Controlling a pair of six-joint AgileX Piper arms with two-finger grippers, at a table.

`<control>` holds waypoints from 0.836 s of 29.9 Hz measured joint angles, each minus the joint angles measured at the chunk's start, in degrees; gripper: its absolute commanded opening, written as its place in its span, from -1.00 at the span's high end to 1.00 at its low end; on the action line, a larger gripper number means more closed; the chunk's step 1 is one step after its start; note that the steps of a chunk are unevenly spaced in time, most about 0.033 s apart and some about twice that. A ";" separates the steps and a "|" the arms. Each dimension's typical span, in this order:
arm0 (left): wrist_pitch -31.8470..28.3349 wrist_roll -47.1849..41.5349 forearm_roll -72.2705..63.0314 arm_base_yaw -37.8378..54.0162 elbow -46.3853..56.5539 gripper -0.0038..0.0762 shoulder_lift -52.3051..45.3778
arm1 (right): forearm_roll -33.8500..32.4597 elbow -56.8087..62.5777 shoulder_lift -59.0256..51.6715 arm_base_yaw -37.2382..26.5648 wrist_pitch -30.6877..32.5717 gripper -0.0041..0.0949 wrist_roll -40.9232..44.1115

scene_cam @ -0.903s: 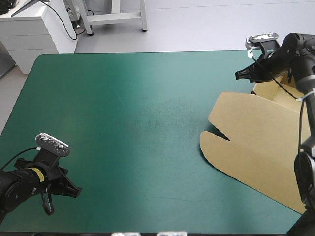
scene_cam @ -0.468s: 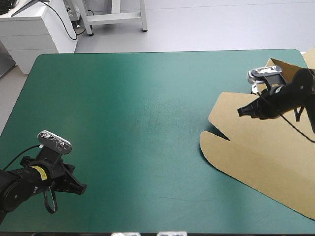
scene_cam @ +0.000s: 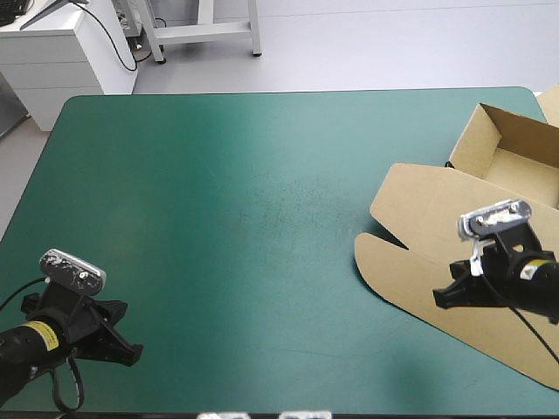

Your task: Fold the box

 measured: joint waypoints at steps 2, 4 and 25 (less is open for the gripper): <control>0.35 0.00 0.00 0.00 0.00 0.92 -1.68 | -0.13 2.51 -3.84 0.00 -0.05 0.93 -0.02; 0.54 0.00 0.00 0.00 0.00 0.92 -3.00 | -0.13 4.75 -7.09 0.00 -0.05 0.93 -0.02; -2.76 -2.10 -1.08 0.00 14.53 0.92 -10.94 | -0.62 24.29 -30.95 0.00 -6.87 0.93 -0.02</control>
